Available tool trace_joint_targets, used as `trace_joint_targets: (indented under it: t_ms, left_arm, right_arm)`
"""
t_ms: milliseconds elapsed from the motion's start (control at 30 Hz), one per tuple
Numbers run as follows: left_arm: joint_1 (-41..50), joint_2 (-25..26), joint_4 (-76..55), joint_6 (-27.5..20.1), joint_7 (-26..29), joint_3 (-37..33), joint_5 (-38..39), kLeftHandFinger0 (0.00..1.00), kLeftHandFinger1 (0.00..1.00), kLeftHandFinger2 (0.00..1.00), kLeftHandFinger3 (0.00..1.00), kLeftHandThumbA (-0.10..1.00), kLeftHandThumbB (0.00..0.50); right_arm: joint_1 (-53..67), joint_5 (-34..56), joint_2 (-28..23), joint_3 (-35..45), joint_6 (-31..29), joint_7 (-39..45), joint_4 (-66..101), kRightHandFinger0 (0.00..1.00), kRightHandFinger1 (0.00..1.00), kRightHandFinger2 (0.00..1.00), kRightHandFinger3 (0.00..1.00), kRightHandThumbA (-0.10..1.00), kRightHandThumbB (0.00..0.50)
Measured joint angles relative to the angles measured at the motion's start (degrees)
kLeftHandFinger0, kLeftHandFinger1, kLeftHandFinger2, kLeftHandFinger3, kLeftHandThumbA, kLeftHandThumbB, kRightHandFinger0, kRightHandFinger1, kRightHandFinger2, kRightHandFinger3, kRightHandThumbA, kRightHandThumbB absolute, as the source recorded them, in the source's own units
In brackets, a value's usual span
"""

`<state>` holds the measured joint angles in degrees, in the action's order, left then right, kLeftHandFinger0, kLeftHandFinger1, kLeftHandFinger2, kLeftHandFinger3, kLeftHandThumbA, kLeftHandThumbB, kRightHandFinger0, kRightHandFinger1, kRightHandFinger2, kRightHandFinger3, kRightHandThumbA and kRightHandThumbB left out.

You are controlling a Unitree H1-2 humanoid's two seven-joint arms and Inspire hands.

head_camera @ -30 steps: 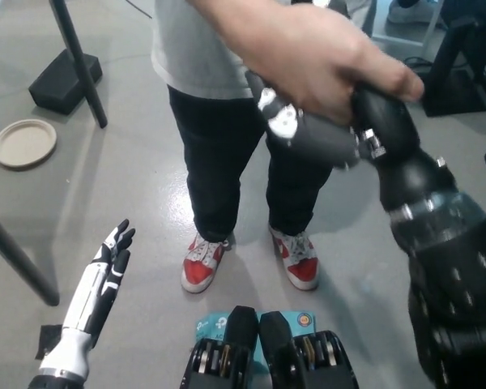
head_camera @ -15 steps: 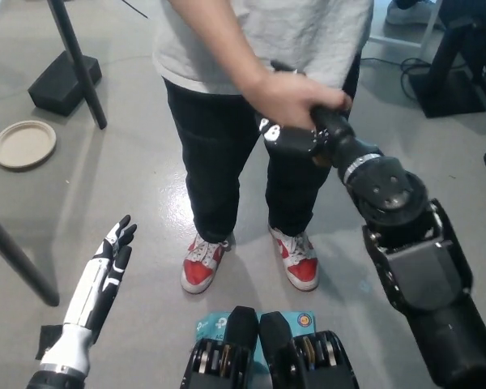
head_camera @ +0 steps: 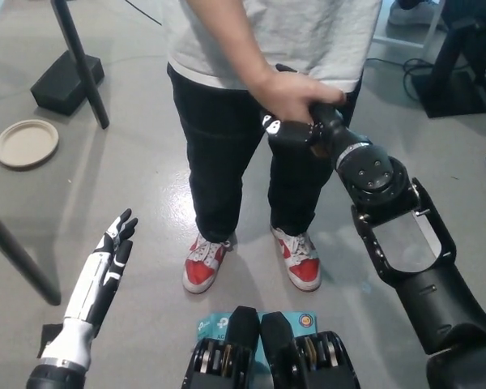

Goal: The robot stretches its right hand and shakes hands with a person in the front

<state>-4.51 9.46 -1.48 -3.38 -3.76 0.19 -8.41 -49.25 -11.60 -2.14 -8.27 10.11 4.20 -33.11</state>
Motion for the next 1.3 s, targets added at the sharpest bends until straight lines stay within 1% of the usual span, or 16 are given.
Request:
trace_joint_targets:
  t_ms: [67, 133, 233, 267, 333, 533, 633, 767, 900, 1000, 1067, 1100, 1133, 1167, 1267, 1300]
  left_arm:
    - [-0.01, 0.0, -0.02, 0.03, 0.0, 0.02, 0.01, 1.0, 1.0, 1.0, 1.0, 1.0, 0.055]
    - [0.0, 0.01, -0.02, 0.06, 0.0, 0.04, 0.02, 1.0, 1.0, 1.0, 1.0, 1.0, 0.052]
    - [-0.15, 0.06, 0.07, 0.07, -0.01, 0.1, 0.06, 1.0, 1.0, 1.0, 1.0, 1.0, 0.052]
    - [-0.18, 0.1, 0.07, 0.07, -0.02, 0.1, 0.08, 1.0, 1.0, 1.0, 1.0, 1.0, 0.066]
    - [-0.18, 0.11, 0.16, 0.07, -0.02, 0.11, 0.2, 1.0, 1.0, 1.0, 1.0, 1.0, 0.066]
    - [-0.17, 0.11, 0.31, 0.12, -0.03, 0.1, 0.45, 1.0, 1.0, 1.0, 1.0, 1.0, 0.052]
    - [-0.18, 0.11, 0.32, 0.24, -0.03, 0.1, 0.48, 1.0, 1.0, 1.0, 1.0, 1.0, 0.051]
    - [-0.43, 0.11, 0.33, 0.33, -0.11, 0.03, 0.5, 1.0, 1.0, 1.0, 1.0, 1.0, 0.05]
    - [-0.88, 0.25, 0.33, 0.33, -0.15, 0.02, 0.51, 1.0, 1.0, 1.0, 1.0, 1.0, 0.051]
    - [-1.26, 0.25, 0.33, 0.33, -0.34, -0.08, 0.56, 1.0, 1.0, 1.0, 1.0, 1.0, 0.061]
    - [-1.25, 0.24, 0.34, 0.33, -0.42, -0.08, 0.59, 1.0, 1.0, 1.0, 1.0, 1.0, 0.069]
    - [-1.25, 0.25, 0.35, 0.34, -0.48, -0.07, 0.6, 1.0, 1.0, 1.0, 1.0, 1.0, 0.063]
    - [-1.25, 0.26, 0.35, 0.37, -0.5, -0.04, 0.59, 1.0, 1.0, 1.0, 1.0, 1.0, 0.061]
    - [-1.25, 0.26, 0.35, 0.39, -0.51, -0.05, 0.58, 1.0, 1.0, 1.0, 1.0, 1.0, 0.055]
    - [-1.24, 0.25, 0.38, 0.39, -0.5, -0.05, 0.53, 1.0, 1.0, 1.0, 1.0, 1.0, 0.045]
    - [-1.19, 0.25, 0.39, 0.38, -0.5, -0.04, 0.53, 1.0, 1.0, 1.0, 1.0, 1.0, 0.042]
  right_arm:
    - [1.69, 0.03, -0.5, -0.16, -1.43, 0.28, 3.34, 1.0, 1.0, 1.0, 1.0, 0.72, 0.5]
    - [2.78, 0.02, -0.74, -0.24, -2.49, 0.54, 4.95, 1.0, 1.0, 1.0, 1.0, 0.88, 0.5]
    - [6.9, 0.03, -1.53, -0.19, -3.25, 0.82, 12.18, 1.0, 1.0, 1.0, 1.0, 0.89, 0.5]
    - [8.01, 0.04, -1.84, -0.18, -3.55, 0.89, 13.97, 1.0, 1.0, 1.0, 1.0, 0.95, 0.5]
    - [10.95, 0.12, -2.63, 0.05, -3.69, 1.15, 18.67, 1.0, 1.0, 1.0, 1.0, 0.98, 0.5]
    - [18.93, 1.31, -5.47, 1.09, -3.4, 2.4, 31.26, 1.0, 1.0, 1.0, 1.0, 0.93, 0.5]
    - [22.35, 2.32, -7.15, 2.55, -3.36, 2.8, 37.66, 1.0, 1.0, 1.0, 1.0, 0.95, 0.5]
    - [26.02, 4.9, -9.35, 5.71, -3.92, 3.42, 46.75, 1.0, 1.0, 1.0, 1.0, 0.87, 0.5]
    - [28.89, 8.13, -10.46, 8.16, -5.33, 3.86, 48.06, 1.0, 1.0, 1.0, 1.0, 0.88, 0.497]
    - [31.45, 9.95, -10.46, 9.33, -6.69, 4.13, 45.02, 1.0, 1.0, 1.0, 1.0, 0.89, 0.425]
    - [33.48, 10.86, -10.43, 9.8, -7.41, 4.34, 41.27, 1.0, 1.0, 1.0, 1.0, 1.0, 0.38]
    - [34.44, 11.46, -10.39, 10.02, -7.47, 4.55, 38.67, 1.0, 1.0, 1.0, 1.0, 1.0, 0.336]
    - [35.11, 12.22, -10.29, 10.24, -7.49, 4.84, 36.65, 1.0, 1.0, 1.0, 1.0, 1.0, 0.317]
    - [35.49, 13.34, -10.04, 10.6, -7.54, 5.28, 34.22, 1.0, 1.0, 1.0, 1.0, 1.0, 0.255]
    - [35.91, 16.23, -9.0, 11.55, -8.28, 6.44, 27.75, 1.0, 1.0, 1.0, 1.0, 1.0, 0.248]
    - [36.0, 16.97, -8.55, 11.74, -8.56, 6.71, 26.32, 1.0, 1.0, 1.0, 1.0, 1.0, 0.27]
